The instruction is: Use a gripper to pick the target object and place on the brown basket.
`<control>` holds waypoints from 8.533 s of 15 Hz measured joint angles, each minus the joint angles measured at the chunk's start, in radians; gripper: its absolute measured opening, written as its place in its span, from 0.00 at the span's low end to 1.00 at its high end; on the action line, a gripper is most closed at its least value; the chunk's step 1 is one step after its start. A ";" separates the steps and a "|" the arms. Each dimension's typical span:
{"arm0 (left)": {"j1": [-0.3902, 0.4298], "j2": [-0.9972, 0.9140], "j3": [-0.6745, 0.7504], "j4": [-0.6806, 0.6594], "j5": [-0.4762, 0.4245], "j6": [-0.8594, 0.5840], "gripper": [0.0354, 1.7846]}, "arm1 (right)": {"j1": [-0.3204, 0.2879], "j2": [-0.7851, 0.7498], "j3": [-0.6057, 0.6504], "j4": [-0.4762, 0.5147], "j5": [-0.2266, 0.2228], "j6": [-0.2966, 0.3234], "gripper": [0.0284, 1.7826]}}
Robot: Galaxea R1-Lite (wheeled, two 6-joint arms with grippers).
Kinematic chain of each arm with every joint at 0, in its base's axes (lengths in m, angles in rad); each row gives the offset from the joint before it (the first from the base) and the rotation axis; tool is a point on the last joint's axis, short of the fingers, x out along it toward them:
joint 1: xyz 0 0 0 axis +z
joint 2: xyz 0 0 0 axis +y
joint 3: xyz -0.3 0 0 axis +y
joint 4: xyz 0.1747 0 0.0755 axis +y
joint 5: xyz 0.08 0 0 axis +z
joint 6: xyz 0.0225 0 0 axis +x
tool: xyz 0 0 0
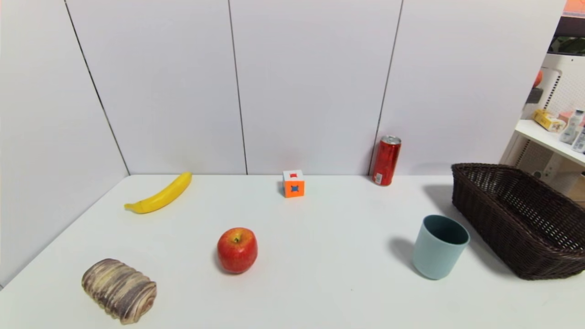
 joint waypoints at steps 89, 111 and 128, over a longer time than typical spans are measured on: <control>0.000 0.000 0.000 -0.001 0.000 0.000 0.94 | 0.254 1.881 -1.741 1.007 0.071 -0.149 0.04; 0.000 0.000 0.000 -0.001 0.000 0.000 0.94 | -0.288 2.016 -1.781 0.828 0.068 -0.302 0.04; 0.000 0.000 0.000 0.000 0.000 0.000 0.94 | -0.287 1.821 -1.791 0.808 0.076 -0.304 0.85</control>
